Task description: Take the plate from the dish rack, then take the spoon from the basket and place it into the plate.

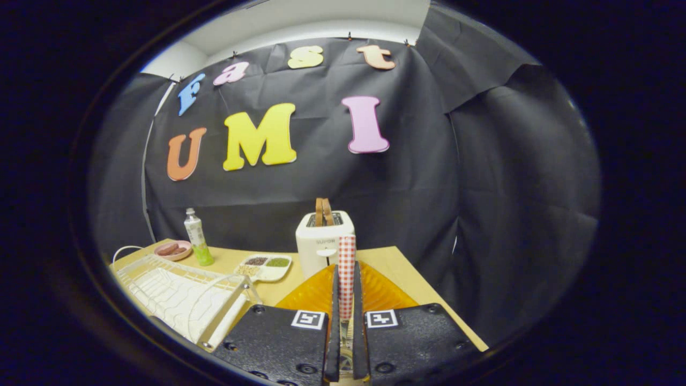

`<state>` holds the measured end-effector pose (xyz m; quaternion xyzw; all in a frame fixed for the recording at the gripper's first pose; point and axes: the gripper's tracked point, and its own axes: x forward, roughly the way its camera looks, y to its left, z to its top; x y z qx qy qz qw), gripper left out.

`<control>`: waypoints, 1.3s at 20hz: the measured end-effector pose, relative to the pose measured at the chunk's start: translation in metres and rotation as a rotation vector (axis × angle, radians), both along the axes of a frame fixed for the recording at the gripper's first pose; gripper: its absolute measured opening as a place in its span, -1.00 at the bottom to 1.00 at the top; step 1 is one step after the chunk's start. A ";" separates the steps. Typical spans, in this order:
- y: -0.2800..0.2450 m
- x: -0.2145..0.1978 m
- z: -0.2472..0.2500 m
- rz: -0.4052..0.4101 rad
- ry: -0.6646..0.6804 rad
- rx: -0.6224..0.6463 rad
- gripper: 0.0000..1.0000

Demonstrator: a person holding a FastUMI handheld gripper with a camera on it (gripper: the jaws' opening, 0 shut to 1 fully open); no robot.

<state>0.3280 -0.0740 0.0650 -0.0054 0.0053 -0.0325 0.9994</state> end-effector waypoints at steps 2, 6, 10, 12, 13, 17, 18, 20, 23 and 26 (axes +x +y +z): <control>0.008 -0.023 0.026 0.000 -0.061 -0.044 -0.70; 0.040 -0.089 0.089 -0.018 -0.243 -0.155 -0.70; 0.095 -0.160 0.121 -0.002 -0.334 -0.208 -0.71; 0.128 -0.187 0.121 0.042 -0.328 -0.185 -0.70; 0.142 -0.200 0.122 0.055 -0.328 -0.174 -0.71; 0.193 -0.242 0.107 0.095 -0.314 -0.152 -0.71; 0.209 -0.250 0.097 0.117 -0.301 -0.141 -0.71; 0.237 -0.261 0.076 0.157 -0.280 -0.119 -0.71; 0.273 -0.274 0.037 0.181 -0.248 -0.088 -0.70; 0.290 -0.274 -0.005 0.135 -0.197 -0.083 -0.70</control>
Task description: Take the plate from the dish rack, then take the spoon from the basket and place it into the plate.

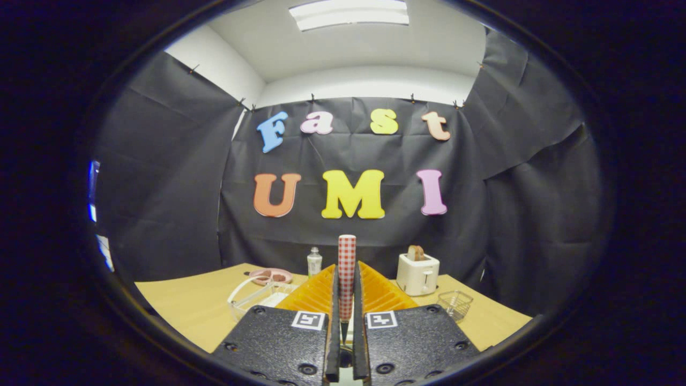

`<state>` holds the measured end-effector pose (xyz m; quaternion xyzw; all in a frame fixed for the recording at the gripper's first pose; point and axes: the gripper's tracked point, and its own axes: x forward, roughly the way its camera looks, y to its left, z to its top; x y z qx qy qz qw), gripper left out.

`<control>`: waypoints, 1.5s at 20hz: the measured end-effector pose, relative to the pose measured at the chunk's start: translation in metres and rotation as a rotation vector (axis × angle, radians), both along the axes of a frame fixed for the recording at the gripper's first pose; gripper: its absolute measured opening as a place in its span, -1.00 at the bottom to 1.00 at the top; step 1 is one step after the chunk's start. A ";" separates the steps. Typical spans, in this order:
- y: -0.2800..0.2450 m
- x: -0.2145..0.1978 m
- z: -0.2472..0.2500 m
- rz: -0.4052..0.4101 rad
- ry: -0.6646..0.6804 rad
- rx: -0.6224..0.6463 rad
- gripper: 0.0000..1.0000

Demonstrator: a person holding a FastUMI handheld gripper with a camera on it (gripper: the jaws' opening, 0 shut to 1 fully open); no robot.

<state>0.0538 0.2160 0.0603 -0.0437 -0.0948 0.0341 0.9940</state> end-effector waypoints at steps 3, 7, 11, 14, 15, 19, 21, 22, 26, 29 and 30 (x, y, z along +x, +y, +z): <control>-0.002 0.003 -0.037 -0.047 0.053 0.107 -0.71; -0.012 0.023 -0.087 -0.103 0.177 0.164 -0.71; -0.009 0.033 -0.114 -0.095 0.237 0.163 -0.71; -0.003 0.036 -0.125 -0.078 0.234 0.137 -0.69; 0.001 0.036 -0.129 -0.058 0.243 0.126 -0.69; -0.007 0.034 -0.132 -0.066 0.217 0.077 -0.59; -0.014 0.031 -0.132 -0.070 0.231 0.083 -0.57; -0.018 0.030 -0.129 -0.067 0.235 0.079 -0.56; -0.036 0.019 -0.113 -0.067 0.201 0.078 -0.37; -0.048 0.006 -0.099 -0.049 0.190 0.105 -0.10; -0.052 0.001 -0.095 -0.043 0.194 0.107 -0.05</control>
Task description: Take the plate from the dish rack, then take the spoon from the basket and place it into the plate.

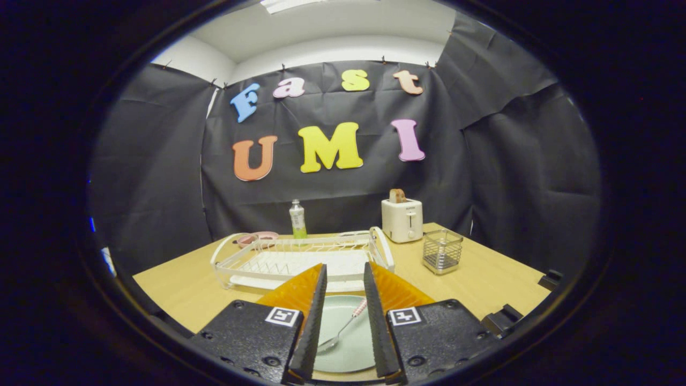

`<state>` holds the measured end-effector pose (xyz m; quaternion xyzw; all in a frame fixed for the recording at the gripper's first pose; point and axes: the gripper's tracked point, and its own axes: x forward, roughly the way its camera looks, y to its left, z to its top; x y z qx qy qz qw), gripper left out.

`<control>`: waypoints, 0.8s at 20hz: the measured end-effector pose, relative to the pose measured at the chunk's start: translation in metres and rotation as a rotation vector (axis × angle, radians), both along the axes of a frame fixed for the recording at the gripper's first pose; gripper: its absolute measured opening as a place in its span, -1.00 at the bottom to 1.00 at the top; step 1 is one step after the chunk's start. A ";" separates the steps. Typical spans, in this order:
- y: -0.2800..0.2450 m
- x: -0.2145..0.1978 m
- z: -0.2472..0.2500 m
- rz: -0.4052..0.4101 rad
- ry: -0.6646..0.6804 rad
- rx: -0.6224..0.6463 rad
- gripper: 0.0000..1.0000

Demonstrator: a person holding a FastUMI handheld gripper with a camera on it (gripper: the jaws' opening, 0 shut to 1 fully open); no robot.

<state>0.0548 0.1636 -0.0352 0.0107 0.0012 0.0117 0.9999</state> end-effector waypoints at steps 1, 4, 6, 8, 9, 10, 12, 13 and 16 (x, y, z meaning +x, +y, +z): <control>-0.004 -0.004 0.003 0.003 0.006 -0.007 0.00; -0.014 -0.017 0.017 0.011 0.003 -0.041 0.18; -0.015 -0.029 0.032 0.029 -0.019 -0.063 0.35; -0.019 -0.042 0.046 0.046 -0.043 -0.073 0.67; -0.023 -0.048 0.053 0.044 -0.051 -0.077 0.76; -0.028 -0.056 0.061 0.047 -0.066 -0.083 0.84; -0.038 -0.071 0.077 0.051 -0.095 -0.091 0.87; -0.044 -0.078 0.084 0.054 -0.104 -0.095 0.88; -0.060 -0.096 0.097 0.060 -0.119 -0.076 0.92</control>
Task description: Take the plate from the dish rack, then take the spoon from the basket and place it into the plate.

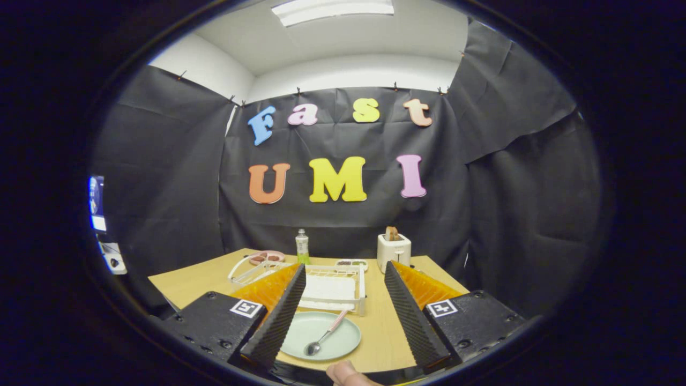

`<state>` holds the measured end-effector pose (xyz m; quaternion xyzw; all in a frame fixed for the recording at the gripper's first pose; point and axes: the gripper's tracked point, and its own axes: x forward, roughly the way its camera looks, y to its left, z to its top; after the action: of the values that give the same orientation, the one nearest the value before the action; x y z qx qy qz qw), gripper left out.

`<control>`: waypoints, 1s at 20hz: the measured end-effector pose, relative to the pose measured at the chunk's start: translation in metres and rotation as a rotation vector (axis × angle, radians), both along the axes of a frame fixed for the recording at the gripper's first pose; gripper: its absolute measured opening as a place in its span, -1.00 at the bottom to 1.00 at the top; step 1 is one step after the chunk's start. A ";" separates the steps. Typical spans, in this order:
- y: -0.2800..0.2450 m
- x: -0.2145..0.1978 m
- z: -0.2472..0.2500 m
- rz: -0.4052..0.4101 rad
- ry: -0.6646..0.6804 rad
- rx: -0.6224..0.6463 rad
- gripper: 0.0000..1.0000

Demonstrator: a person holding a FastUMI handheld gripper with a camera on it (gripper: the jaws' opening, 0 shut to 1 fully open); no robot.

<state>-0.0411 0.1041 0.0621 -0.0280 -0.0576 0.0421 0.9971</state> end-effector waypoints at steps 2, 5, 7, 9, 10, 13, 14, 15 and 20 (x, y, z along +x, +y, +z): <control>-0.008 -0.011 0.006 0.006 -0.002 0.000 0.92; -0.016 -0.022 0.011 0.005 -0.005 0.009 0.93; -0.020 -0.026 0.010 -0.002 0.006 0.019 0.93; -0.020 -0.025 0.008 0.006 0.017 0.028 0.93; -0.021 -0.024 0.007 0.008 0.023 0.034 0.93; -0.024 -0.019 0.003 0.003 0.047 0.079 0.93; -0.025 -0.017 0.000 0.005 0.059 0.089 0.93; -0.025 -0.016 -0.001 0.009 0.071 0.093 0.93; -0.026 -0.014 -0.003 0.004 0.076 0.081 0.94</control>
<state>-0.0552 0.0780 0.0587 0.0140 -0.0216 0.0426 0.9988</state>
